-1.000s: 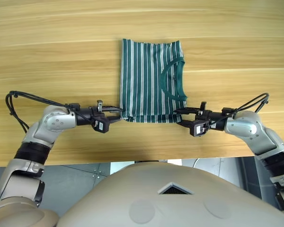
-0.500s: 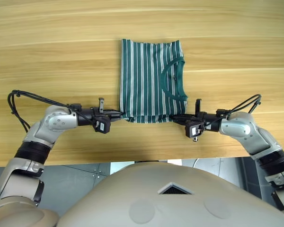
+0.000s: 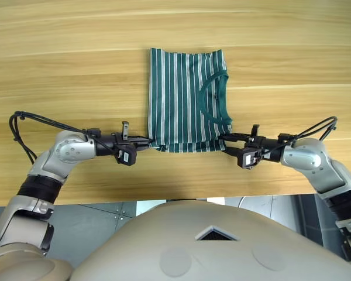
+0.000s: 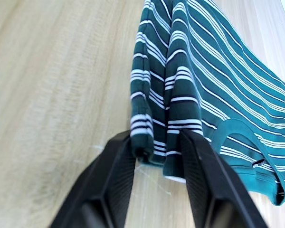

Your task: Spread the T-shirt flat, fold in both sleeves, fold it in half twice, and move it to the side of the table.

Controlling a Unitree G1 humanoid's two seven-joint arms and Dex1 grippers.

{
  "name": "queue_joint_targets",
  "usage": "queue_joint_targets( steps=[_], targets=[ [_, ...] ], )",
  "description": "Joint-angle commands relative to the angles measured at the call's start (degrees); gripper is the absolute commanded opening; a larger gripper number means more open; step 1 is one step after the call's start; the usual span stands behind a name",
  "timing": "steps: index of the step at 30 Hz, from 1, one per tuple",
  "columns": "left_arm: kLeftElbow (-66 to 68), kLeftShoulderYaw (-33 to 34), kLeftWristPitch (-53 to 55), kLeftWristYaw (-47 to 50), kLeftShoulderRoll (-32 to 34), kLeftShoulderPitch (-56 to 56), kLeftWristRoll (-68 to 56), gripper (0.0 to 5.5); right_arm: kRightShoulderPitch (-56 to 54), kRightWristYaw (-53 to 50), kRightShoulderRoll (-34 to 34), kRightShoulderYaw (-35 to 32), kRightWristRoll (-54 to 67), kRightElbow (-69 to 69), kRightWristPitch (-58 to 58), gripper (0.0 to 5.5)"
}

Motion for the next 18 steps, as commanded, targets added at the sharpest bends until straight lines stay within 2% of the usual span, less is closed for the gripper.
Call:
queue_joint_targets(
  steps=[1, 18],
  targets=[
    [0.3, -0.8, 0.2, -0.1, 0.8, 0.3, 0.7, 0.15, 1.7, 1.4, -2.0, 0.0, -2.1, 0.3, -0.1, 2.13],
    [0.6, -1.0, -0.3, 0.0, 0.7, 0.3, 0.5, 0.15, 1.8, 1.9, -1.4, 0.0, -0.3, -0.8, -2.7, 2.13]
  ],
)
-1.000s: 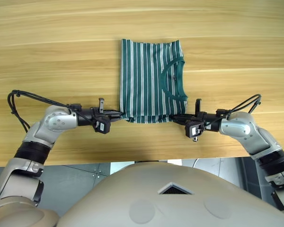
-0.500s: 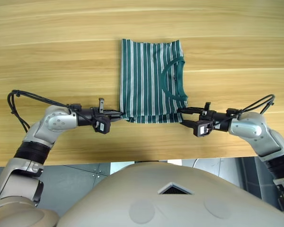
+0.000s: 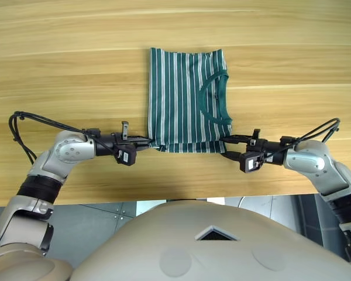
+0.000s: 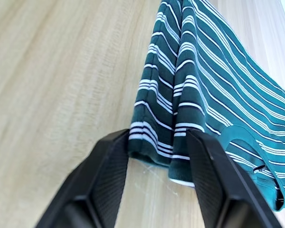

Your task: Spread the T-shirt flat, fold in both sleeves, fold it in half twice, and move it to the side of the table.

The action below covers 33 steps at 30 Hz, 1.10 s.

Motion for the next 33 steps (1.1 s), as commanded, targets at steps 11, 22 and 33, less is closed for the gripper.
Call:
queue_joint_targets(
  steps=[11, 22, 33],
  targets=[
    [0.8, -0.9, -0.4, 0.4, 0.3, 0.1, 1.0, 0.15, -1.7, -1.0, 2.2, -0.6, -2.2, 2.1, 2.7, 3.74],
    [0.5, -1.0, -0.2, 0.8, 0.3, -0.1, 0.9, 0.15, -2.9, -0.6, 2.5, 0.9, -4.9, 4.6, 3.5, 3.76],
    [0.3, -1.0, 0.0, 1.1, 0.2, -0.4, 0.9, 0.15, -2.2, 0.6, 1.6, 1.2, -4.3, 3.8, 2.5, 1.76]
  ],
)
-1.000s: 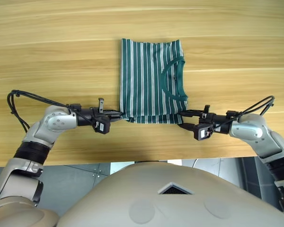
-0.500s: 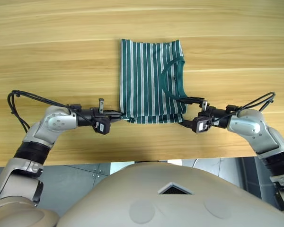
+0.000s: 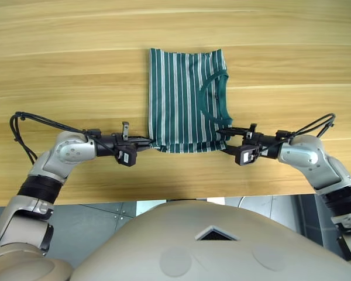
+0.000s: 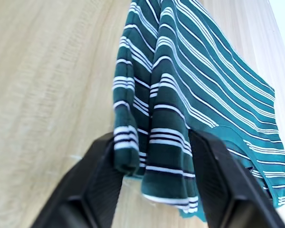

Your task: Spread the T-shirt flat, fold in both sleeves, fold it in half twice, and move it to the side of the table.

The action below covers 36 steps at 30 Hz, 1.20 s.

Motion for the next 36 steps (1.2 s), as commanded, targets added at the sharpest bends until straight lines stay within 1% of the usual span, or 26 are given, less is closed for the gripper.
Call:
queue_joint_targets(
  steps=[1, 10, 15, 19, 21, 27, 32, 36],
  targets=[
    [0.2, -0.5, 0.7, 0.1, 0.2, -0.3, 0.8, 0.15, 0.9, 1.8, -1.5, 0.6, -2.2, 1.0, 1.1, 1.60],
    [0.2, -0.6, 0.5, 0.1, 0.2, -0.5, 0.6, 0.15, 0.5, 1.8, -0.8, 0.3, -2.5, 1.9, 1.5, 0.01],
    [0.0, -0.6, 0.4, 0.0, 0.3, -0.5, 0.4, 0.15, -0.4, 1.1, 0.2, 0.3, -3.0, 3.0, 2.0, 0.00],
    [-2.9, -1.4, -0.4, -1.9, 1.2, 1.0, -4.3, 0.15, 0.0, 1.3, -0.1, -0.1, -2.1, 1.9, 1.5, 0.00],
    [-5.3, -1.8, -0.4, -3.3, 2.6, 2.1, -7.4, 0.15, 1.3, 1.9, -1.4, -1.1, 0.2, -0.5, 0.6, 0.00],
    [-12.6, -1.2, 0.0, -6.5, 7.0, 6.2, -15.6, 0.15, 7.9, 5.7, -8.8, -5.8, 10.2, -10.9, -3.6, 0.00],
    [-14.2, 1.0, -0.8, -6.4, 9.1, 9.2, -16.2, 0.15, 14.6, 6.4, -13.5, -10.8, 15.3, -15.1, -8.1, 0.00],
    [-15.1, 3.0, -1.4, -5.7, 11.1, 12.8, -14.8, 0.15, 19.1, 6.8, -15.6, -14.6, 18.0, -17.6, -10.4, 0.00]
  ],
)
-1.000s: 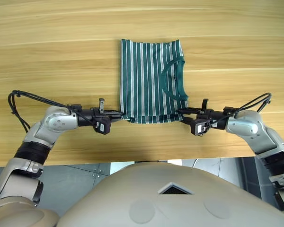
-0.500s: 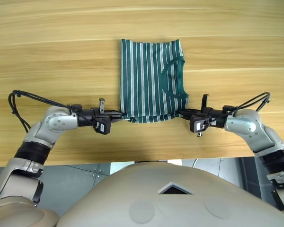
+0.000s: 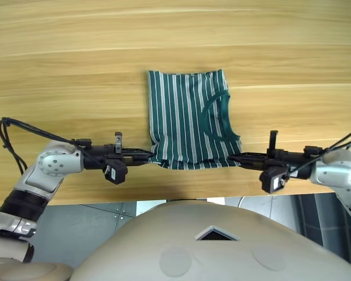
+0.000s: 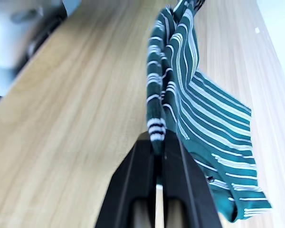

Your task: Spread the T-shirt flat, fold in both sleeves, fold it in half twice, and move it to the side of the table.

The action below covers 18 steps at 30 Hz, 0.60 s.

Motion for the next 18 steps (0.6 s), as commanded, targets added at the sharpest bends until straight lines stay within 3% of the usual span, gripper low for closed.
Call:
queue_joint_targets(
  steps=[1, 6, 11, 18],
  targets=[
    [-1.6, 2.2, -0.2, 0.5, 2.8, 3.3, 0.7, 0.15, 3.6, 0.8, -2.5, -3.5, 2.2, -2.4, -2.1, 0.00],
    [-4.3, 4.1, 0.7, 1.6, 3.4, 7.4, -2.3, 0.15, 4.1, 1.0, -2.0, -4.6, 3.1, -3.3, -1.8, 0.00],
    [-8.9, 5.2, 3.5, 1.1, 3.0, 7.1, -11.9, 0.15, -2.6, 0.0, 1.8, -3.0, 1.3, -1.0, 3.6, 0.00],
    [-5.2, 7.3, 12.3, 5.5, -5.7, -2.2, -9.1, 0.15, -12.8, -1.7, 8.2, -1.6, -2.2, 2.4, 13.3, 0.00]
  ],
)
